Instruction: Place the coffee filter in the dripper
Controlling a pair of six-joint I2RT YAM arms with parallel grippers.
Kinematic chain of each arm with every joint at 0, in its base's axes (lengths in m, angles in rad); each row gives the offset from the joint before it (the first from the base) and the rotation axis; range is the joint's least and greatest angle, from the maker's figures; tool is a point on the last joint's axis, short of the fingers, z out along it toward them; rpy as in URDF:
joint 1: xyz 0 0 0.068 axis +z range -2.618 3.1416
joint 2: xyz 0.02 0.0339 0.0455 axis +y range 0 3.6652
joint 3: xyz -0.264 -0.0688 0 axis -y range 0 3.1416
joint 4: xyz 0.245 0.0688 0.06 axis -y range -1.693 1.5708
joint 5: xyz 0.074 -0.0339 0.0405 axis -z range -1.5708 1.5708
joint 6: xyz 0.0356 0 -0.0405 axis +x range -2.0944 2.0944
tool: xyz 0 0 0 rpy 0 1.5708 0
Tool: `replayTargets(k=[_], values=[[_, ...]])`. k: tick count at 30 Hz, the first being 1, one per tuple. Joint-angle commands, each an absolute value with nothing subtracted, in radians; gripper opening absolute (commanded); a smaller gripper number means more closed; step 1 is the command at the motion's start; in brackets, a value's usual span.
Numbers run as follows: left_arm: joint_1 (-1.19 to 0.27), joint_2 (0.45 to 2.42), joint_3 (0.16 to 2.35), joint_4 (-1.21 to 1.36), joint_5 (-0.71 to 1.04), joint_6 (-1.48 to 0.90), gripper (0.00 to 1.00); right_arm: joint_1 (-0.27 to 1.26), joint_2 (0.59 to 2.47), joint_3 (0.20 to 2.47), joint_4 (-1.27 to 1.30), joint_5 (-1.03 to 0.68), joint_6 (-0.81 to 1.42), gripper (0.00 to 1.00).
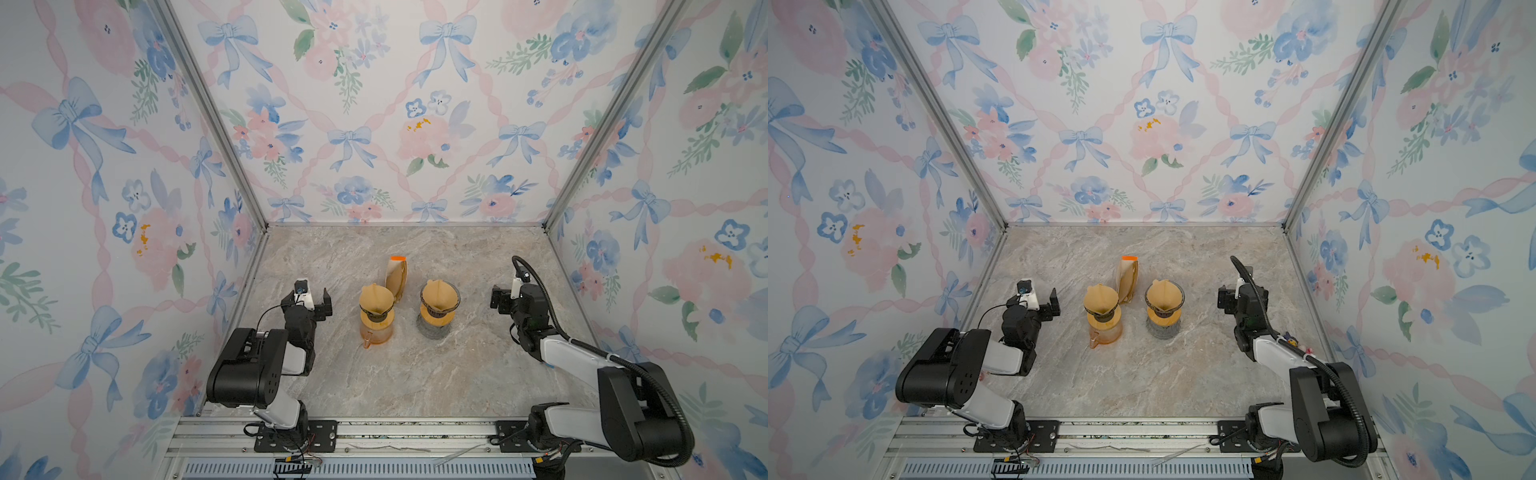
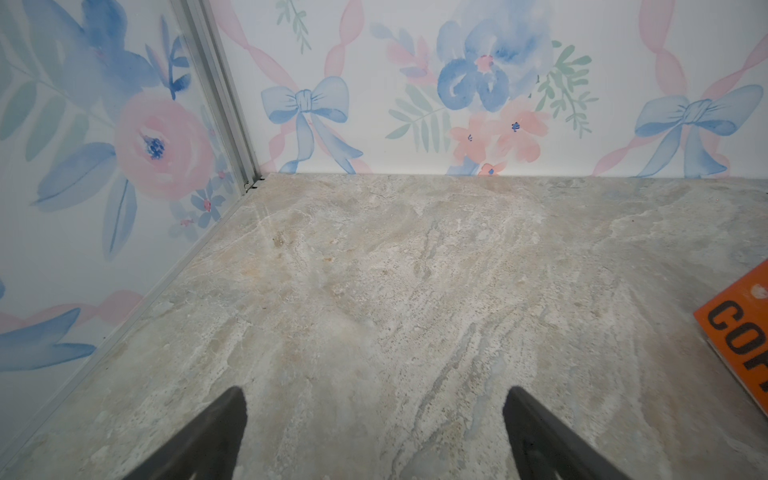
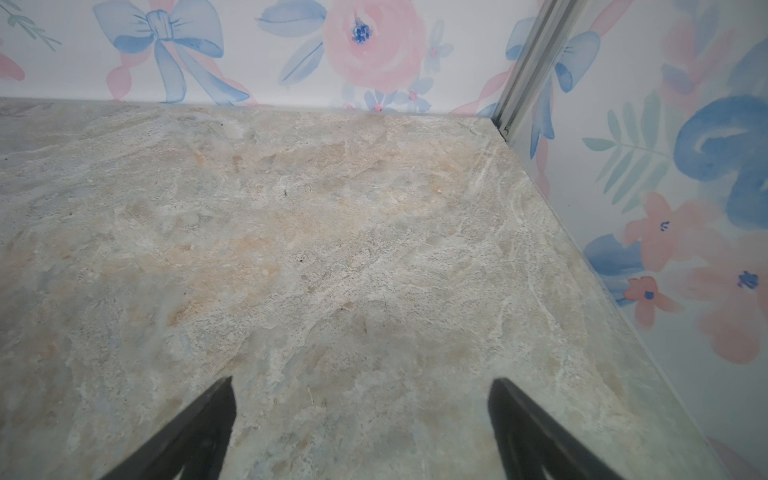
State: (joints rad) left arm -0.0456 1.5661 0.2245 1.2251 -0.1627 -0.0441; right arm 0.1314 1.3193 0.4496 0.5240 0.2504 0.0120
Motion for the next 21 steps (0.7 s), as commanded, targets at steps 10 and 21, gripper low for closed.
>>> replayTargets(k=[10, 21], values=[[-0.043, 1.571, 0.232, 1.237, -0.15, -0.028, 0.98, 0.047, 1.423, 0.357, 0.852, 0.159, 0.019, 0.96], [-0.045, 1.571, 0.231, 1.238, -0.153, -0.026, 0.98, 0.015, 1.535, 0.372, 0.923, 0.063, 0.027, 0.96]])
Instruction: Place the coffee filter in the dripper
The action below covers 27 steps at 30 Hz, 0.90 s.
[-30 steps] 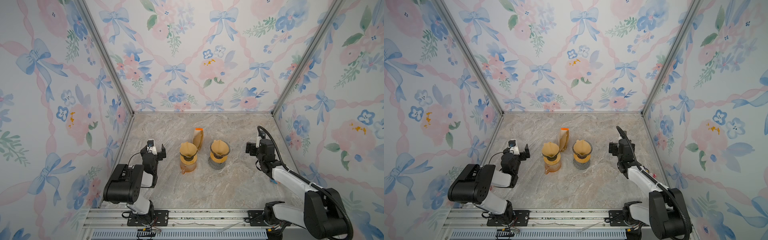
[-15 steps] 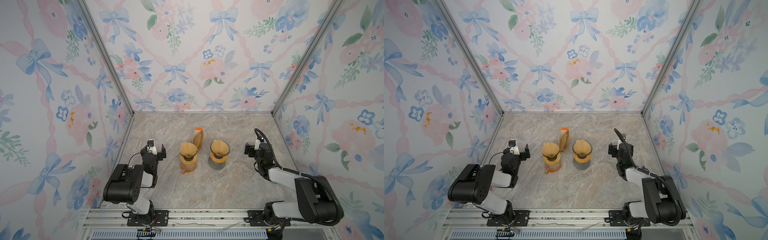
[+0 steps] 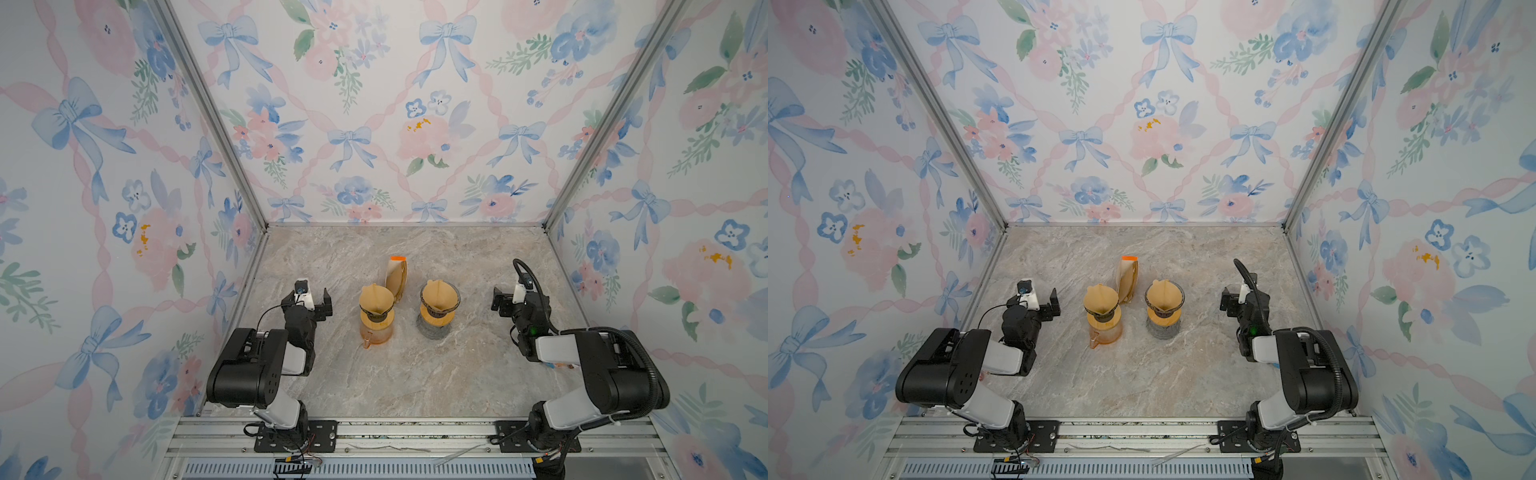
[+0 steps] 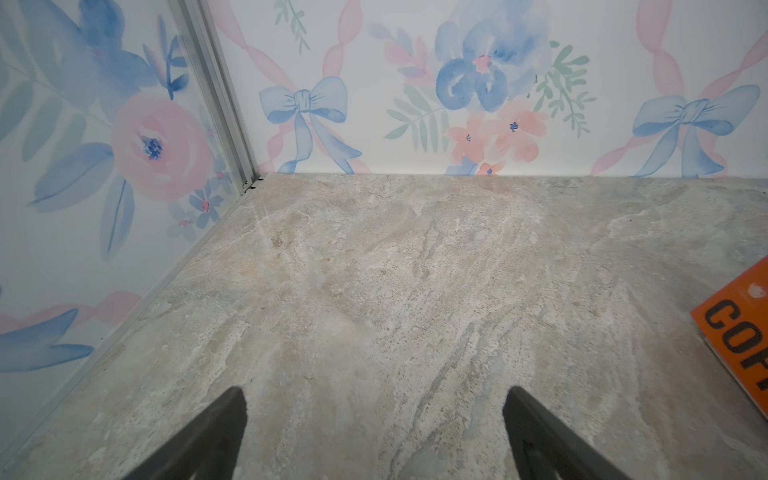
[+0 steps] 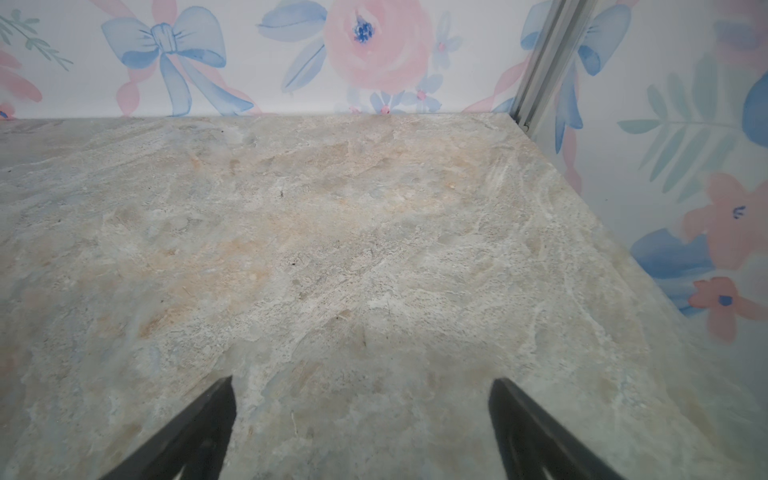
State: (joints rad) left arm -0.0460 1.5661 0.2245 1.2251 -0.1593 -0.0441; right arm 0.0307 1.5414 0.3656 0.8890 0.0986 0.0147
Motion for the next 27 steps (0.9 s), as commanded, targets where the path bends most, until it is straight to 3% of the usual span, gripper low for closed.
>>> replayTargets(k=[1, 13, 18, 27], values=[[-0.045, 1.572, 0.232, 1.237, -0.155, -0.025, 0.98, 0.01, 1.545, 0.376, 0.934, 0.061, 0.034, 0.96], [-0.046, 1.572, 0.233, 1.237, -0.156, -0.025, 0.98, 0.043, 1.548, 0.39, 0.911, 0.115, 0.011, 0.96], [-0.044, 1.572, 0.233, 1.237, -0.157, -0.025, 0.98, 0.006, 1.546, 0.341, 1.002, 0.037, 0.028, 0.96], [-0.049, 1.571, 0.233, 1.235, -0.155, -0.02, 0.98, 0.025, 1.545, 0.396, 0.896, 0.052, 0.009, 0.96]])
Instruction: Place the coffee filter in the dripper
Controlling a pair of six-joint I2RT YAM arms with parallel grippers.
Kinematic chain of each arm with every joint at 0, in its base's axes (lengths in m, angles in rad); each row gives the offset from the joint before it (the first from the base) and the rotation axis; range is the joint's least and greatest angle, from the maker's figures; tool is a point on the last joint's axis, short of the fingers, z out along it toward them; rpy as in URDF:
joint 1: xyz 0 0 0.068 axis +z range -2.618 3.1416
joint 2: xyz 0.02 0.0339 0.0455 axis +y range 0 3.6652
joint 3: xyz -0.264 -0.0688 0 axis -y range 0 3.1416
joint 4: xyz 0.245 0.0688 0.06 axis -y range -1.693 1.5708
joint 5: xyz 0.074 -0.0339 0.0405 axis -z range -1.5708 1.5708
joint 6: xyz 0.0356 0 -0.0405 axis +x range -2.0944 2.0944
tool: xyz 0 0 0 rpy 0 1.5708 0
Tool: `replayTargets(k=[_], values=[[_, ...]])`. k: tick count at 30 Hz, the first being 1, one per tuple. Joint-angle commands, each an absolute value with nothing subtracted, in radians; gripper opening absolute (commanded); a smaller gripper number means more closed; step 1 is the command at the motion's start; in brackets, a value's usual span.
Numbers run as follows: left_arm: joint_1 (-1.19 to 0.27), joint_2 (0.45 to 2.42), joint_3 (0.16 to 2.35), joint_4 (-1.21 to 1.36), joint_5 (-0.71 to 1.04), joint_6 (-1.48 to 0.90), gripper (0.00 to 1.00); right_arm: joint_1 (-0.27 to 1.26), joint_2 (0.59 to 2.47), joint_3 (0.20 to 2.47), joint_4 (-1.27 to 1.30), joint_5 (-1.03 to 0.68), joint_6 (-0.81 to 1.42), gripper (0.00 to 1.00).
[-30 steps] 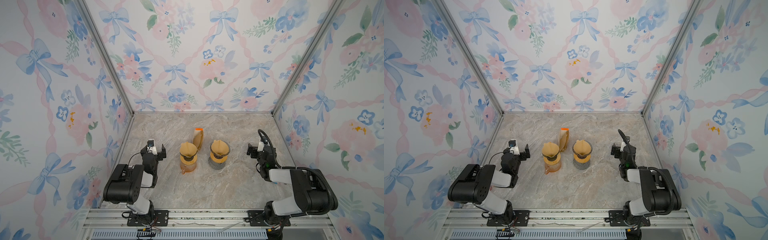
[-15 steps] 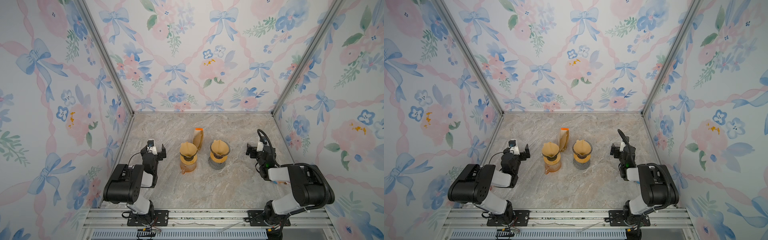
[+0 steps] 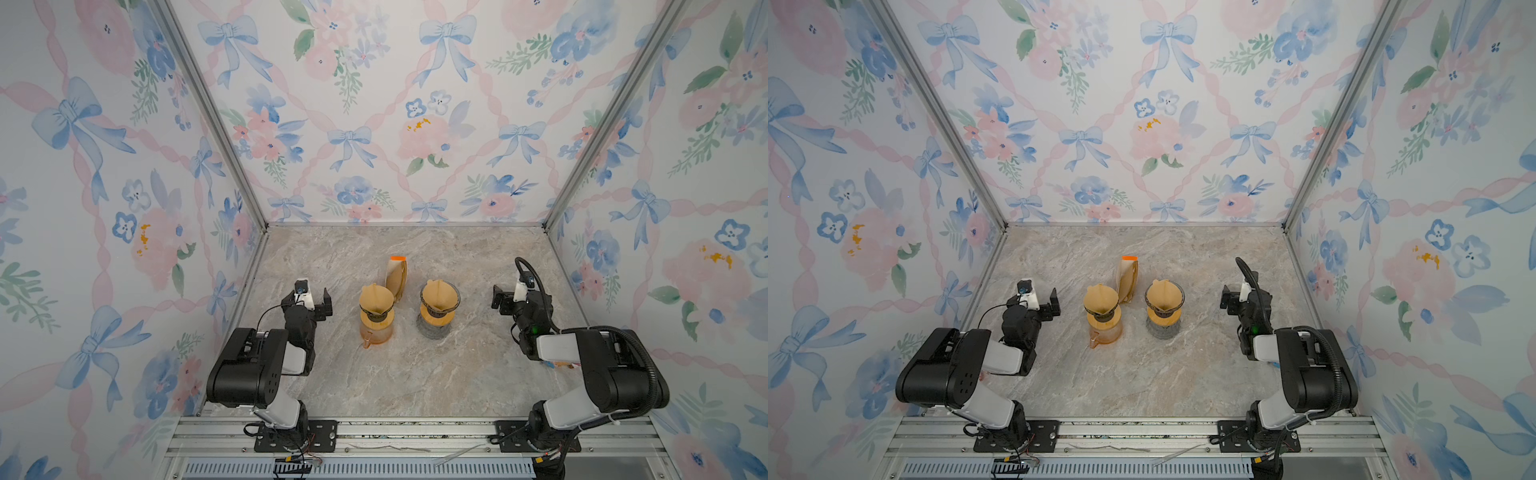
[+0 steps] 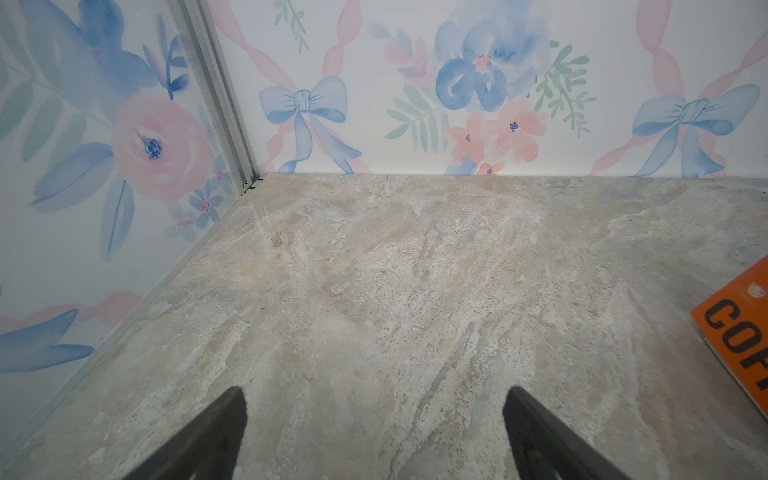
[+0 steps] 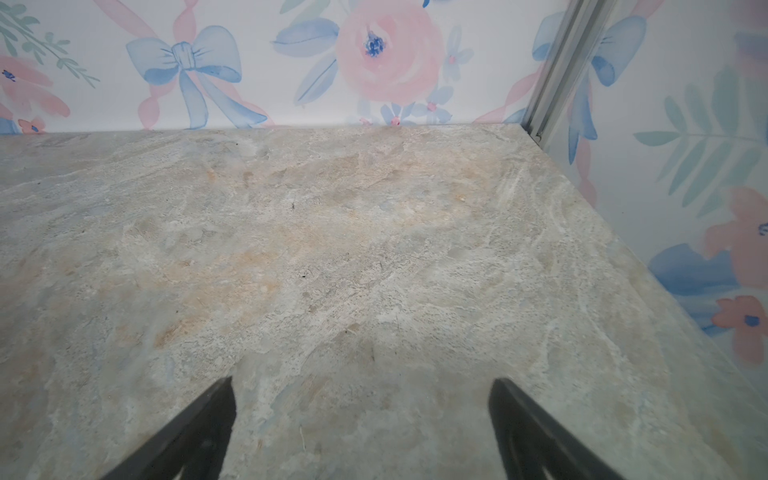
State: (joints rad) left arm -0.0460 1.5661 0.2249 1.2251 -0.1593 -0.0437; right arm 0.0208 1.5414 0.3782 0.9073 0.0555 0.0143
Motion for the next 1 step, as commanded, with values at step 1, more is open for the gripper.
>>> replayTargets(k=[1], values=[[-0.049, 1.572, 0.233, 1.234, -0.153, -0.02, 0.98, 0.026, 1.545, 0.396, 0.896, 0.051, 0.009, 0.96]])
